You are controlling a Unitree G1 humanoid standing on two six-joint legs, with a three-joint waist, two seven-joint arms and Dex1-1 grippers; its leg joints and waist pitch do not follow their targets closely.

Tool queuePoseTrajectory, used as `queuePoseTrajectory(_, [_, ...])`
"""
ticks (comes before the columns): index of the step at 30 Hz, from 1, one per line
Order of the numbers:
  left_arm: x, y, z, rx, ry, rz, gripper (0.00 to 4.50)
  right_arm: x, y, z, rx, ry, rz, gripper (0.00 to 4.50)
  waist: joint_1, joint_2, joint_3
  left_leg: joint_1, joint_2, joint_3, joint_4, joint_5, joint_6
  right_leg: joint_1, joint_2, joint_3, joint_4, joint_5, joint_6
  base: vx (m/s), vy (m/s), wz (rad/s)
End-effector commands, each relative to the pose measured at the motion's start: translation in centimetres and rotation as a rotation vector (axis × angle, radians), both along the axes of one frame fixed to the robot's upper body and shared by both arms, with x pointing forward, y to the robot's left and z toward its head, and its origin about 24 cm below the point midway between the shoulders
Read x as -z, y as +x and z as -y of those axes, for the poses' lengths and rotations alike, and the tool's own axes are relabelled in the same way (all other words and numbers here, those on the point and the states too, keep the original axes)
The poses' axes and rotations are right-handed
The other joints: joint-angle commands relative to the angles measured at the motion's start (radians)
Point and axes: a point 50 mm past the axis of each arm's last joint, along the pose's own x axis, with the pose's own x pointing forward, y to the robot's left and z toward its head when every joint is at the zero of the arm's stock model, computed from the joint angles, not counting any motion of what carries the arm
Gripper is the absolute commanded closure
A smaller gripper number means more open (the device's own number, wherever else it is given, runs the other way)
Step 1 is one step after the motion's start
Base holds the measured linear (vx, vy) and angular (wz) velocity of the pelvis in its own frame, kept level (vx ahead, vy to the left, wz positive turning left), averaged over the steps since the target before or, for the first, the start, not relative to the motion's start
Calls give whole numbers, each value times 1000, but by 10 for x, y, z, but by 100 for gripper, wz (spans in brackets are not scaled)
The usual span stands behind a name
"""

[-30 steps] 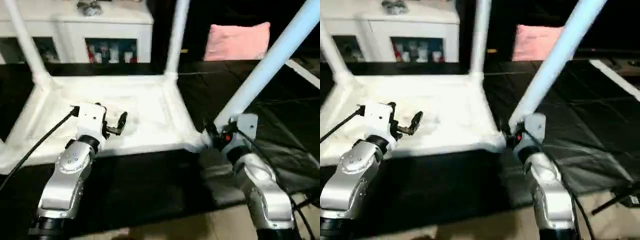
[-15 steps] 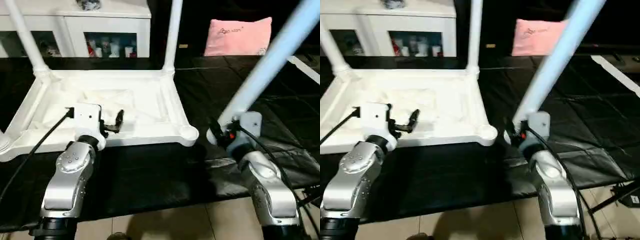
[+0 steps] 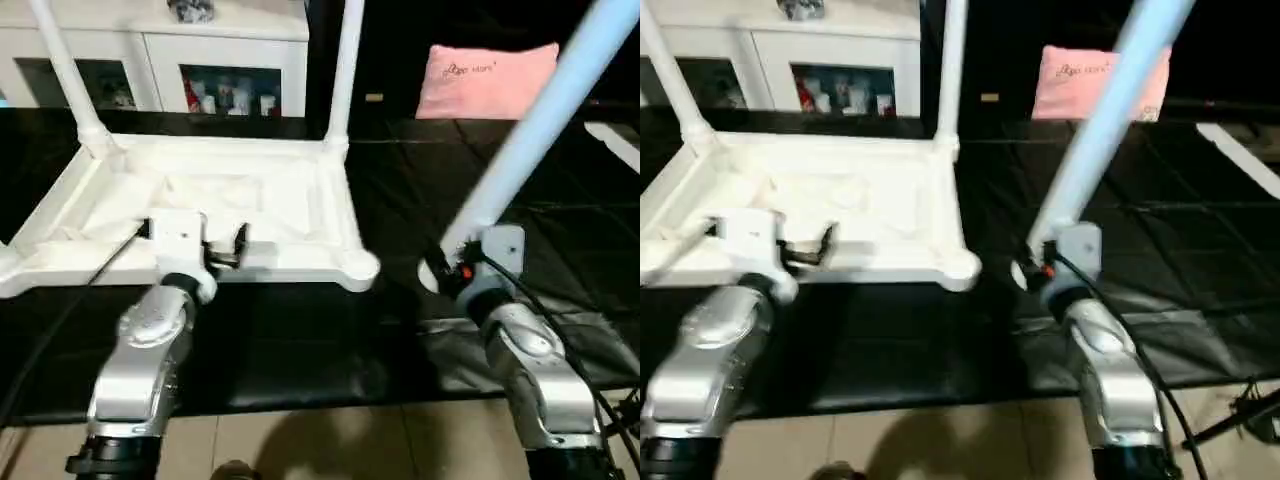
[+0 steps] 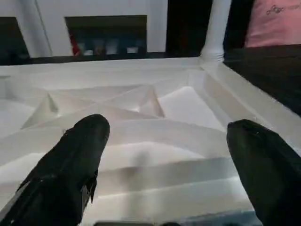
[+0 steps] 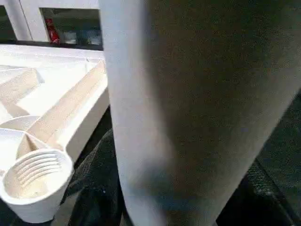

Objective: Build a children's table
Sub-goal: Move to table

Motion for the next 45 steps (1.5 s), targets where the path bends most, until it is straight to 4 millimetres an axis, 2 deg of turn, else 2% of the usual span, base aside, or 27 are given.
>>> queuePoseTrajectory(1, [-3,-1,-3,0,1,7,0,-7,1,-8,-38,30,24,255,-16,22,-78,63,300,-138,-76,57,256,-7,-230,107,12,237,237,0,-72,8])
queuePoseTrajectory(2, [-3,-1,-3,0,0,8,0,-8,1,-8,-40,32,25,255,-34,19,-82,84,330,-162,-74,128,314,-35,-269,140,50,215,176,0,-72,8])
queuePoseTrajectory(3, [-4,-1,-4,1,-5,14,0,-10,0,-11,-56,37,44,255,-23,2,-65,67,240,-112,-30,173,266,-61,-288,191,-1,244,74,-3,-60,11])
queuePoseTrajectory(5, [-5,-1,-5,-1,-5,14,0,-10,0,-12,-61,38,43,255,10,-19,-39,-7,78,-6,-21,-26,61,31,-245,159,-86,89,66,0,0,0])
queuePoseTrajectory(7, [-5,-1,-6,-4,-5,13,0,-10,-1,-13,-75,22,44,255,21,-6,-14,50,93,17,-53,-228,-43,21,-201,142,-139,-563,57,-31,-15,2])
queuePoseTrajectory(10, [-5,-2,-7,-7,-4,11,0,-10,-2,-17,-123,-30,41,255,2,5,-1,100,106,17,-83,-468,-75,9,-169,92,-172,-740,26,-40,-6,2])
queuePoseTrajectory(11, [-5,-2,-7,-7,-5,10,0,-9,-3,-18,-125,-37,38,255,7,-10,-7,5,91,-13,-108,-484,-31,119,-207,41,-166,-704,15,0,0,0])
queuePoseTrajectory(12, [-4,-2,-7,-7,-5,9,0,-9,-3,-19,-131,-39,37,255,4,8,-11,-36,87,-16,-114,-428,-1,157,-217,37,-162,-710,36,10,75,13])
queuePoseTrajectory(13, [-4,-2,-7,-6,-5,8,0,-9,-3,-20,-133,-40,37,255,0,17,-17,-14,84,-13,-65,-317,35,159,-267,10,-210,-727,7,62,85,40])
queuePoseTrajectory(14, [-4,-2,-7,-5,-6,7,0,-9,-3,-21,-134,-32,39,255,-3,19,-12,-24,90,-12,-59,-264,43,176,-267,-22,-224,-687,-6,62,85,40])
queuePoseTrajectory(15, [-4,-2,-7,-5,-6,8,0,-8,-2,-20,-121,2,34,255,-14,39,-22,65,118,1,-75,-301,-1,117,-215,-6,-219,-627,-19,66,87,42])
queuePoseTrajectory(16, [-5,-2,-7,-5,-6,9,0,-8,-2,-19,-112,26,31,255,-25,31,-25,80,148,-22,-105,-335,-12,111,-182,-18,-186,-491,-38,79,73,24])
queuePoseTrajectory(17, [-5,-2,-7,-5,-6,9,0,-8,-2,-19,-107,42,29,255,-42,58,-32,149,215,-74,-150,-457,-17,57,-136,-14,-76,-243,-68,79,73,24])
queuePoseTrajectory(18, [-5,-2,-7,-5,-6,9,0,-7,-2,-18,-101,48,25,255,-57,45,-40,167,229,-98,-158,-469,-6,29,-128,-6,-27,-136,-63,126,60,6])
queuePoseTrajectory(19, [-5,-3,-8,-6,-3,8,0,-7,-1,-17,-100,41,24,255,-63,31,-46,187,210,-98,-131,-329,123,-44,-123,29,33,-28,11,146,42,11])
queuePoseTrajectory(21, [-4,-4,-8,-5,0,9,0,-6,-1,-17,-103,33,25,255,-71,22,-43,161,159,-53,-119,-183,244,-63,-129,44,21,57,40,133,21,12])
queuePoseTrajectory(23, [-5,-5,-7,3,14,11,0,-6,0,-17,-102,31,28,255,-64,-44,-55,73,60,25,-86,-225,202,26,-175,107,-88,92,12,102,-57,5])
queuePoseTrajectory(24, [-5,-5,-7,6,19,11,0,-6,0,-17,-102,31,28,255,-23,-47,-49,17,28,35,-4,-190,147,94,-273,184,-147,-144,-71,86,-99,2])
queuePoseTrajectory(25, [-6,-5,-5,29,5,22,0,-7,1,-16,-84,32,32,255,-4,-48,-59,-28,51,11,45,-85,94,133,-306,209,-149,-213,-148,96,-81,-6])
queuePoseTrajectory(26, [-6,-5,-5,29,5,22,0,-7,1,-16,-84,32,32,255,-1,-44,-60,-38,58,5,39,-27,69,133,-297,201,-136,-141,-186,96,-81,-6])
queuePoseTrajectory(27, [-5,-5,-4,38,9,13,0,-7,2,-15,-70,33,33,255,-12,-28,-60,-47,70,0,-11,118,32,113,-235,150,-82,117,-222,112,-54,-14])
queuePoseTrajectory(28, [-4,-6,-3,52,14,5,0,-7,2,-14,-58,43,33,255,-28,0,-63,-17,79,1,-54,273,45,65,-157,94,-36,337,-186,98,-23,-11])
queuePoseTrajectory(29, [-4,-6,-2,55,14,3,0,-7,2,-14,-57,44,33,255,-38,12,-79,33,93,-6,-31,396,49,33,-136,87,-17,445,-165,98,-23,-11])
queuePoseTrajectory(32, [-3,-7,3,132,7,-9,0,-8,0,-12,-46,52,46,255,-37,9,-91,49,79,-14,-5,692,25,18,-128,95,-11,620,-138,101,10,-1])
queuePoseTrajectory(37, [-1,-7,11,254,-47,-60,0,-10,-3,-10,-49,54,59,255,-30,10,-46,26,102,8,-81,-117,-114,39,-166,111,-66,75,-142,-26,-3,-2])
queuePoseTrajectory(42, [-2,2,22,516,55,-126,0,-10,-2,-10,-57,48,64,255,-31,17,-35,37,96,17,-95,-285,-107,15,-165,127,-101,-213,-91,-70,-21,-3])
queuePoseTrajectory(45, [1,2,27,668,103,-183,0,-10,-1,-9,-55,45,68,255,-27,26,-38,32,99,22,-96,-217,-99,13,-166,129,-94,-159,-106,-36,-21,0])
